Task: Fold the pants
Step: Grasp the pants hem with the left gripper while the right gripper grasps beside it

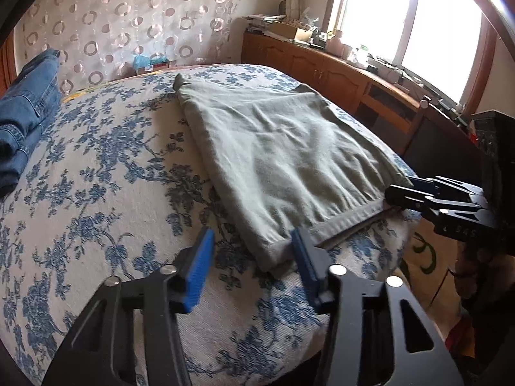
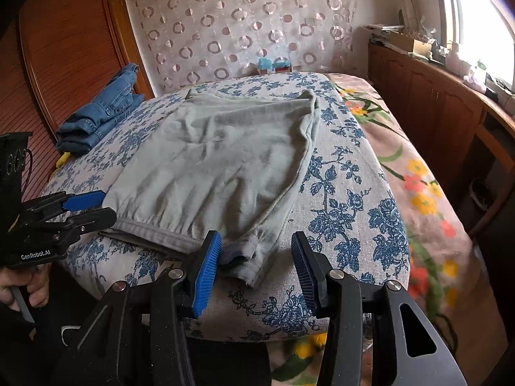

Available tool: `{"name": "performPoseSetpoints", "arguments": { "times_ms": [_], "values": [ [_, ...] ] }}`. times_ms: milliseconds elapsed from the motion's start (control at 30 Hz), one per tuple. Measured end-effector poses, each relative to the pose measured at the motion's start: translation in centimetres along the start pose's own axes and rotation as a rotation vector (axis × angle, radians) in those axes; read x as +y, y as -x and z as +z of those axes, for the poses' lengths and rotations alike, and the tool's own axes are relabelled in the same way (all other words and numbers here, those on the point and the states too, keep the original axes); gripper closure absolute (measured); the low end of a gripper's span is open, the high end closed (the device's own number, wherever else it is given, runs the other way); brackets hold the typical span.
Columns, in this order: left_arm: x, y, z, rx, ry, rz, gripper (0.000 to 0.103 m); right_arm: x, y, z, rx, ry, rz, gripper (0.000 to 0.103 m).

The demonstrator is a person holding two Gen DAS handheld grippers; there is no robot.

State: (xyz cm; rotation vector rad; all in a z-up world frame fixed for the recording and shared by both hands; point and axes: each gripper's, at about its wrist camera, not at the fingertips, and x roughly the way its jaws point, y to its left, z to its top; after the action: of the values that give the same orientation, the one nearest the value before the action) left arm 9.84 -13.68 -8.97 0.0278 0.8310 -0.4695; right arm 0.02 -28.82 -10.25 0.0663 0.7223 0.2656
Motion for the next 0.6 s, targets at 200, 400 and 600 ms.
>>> {"name": "performPoseSetpoints", "arguments": {
  "times_ms": [200, 400, 600],
  "values": [
    [-0.6, 0.3, -0.3, 0.006, 0.007, -0.035, 0.070, 0.7, 0.0, -0.3, -0.001, 0.018, 0.010, 0.056],
    [-0.6, 0.3, -0.3, 0.008, 0.008, -0.038, 0.069, 1.4, -0.3, -0.7, -0.012, 0.060, 0.014, 0.067],
    [-0.7, 0.3, -0.4, 0.002, 0.005, -0.033, 0.068, 1.3, -0.4, -0.8, -0.015, 0.060, 0.026, 0.079]
  ]
}}
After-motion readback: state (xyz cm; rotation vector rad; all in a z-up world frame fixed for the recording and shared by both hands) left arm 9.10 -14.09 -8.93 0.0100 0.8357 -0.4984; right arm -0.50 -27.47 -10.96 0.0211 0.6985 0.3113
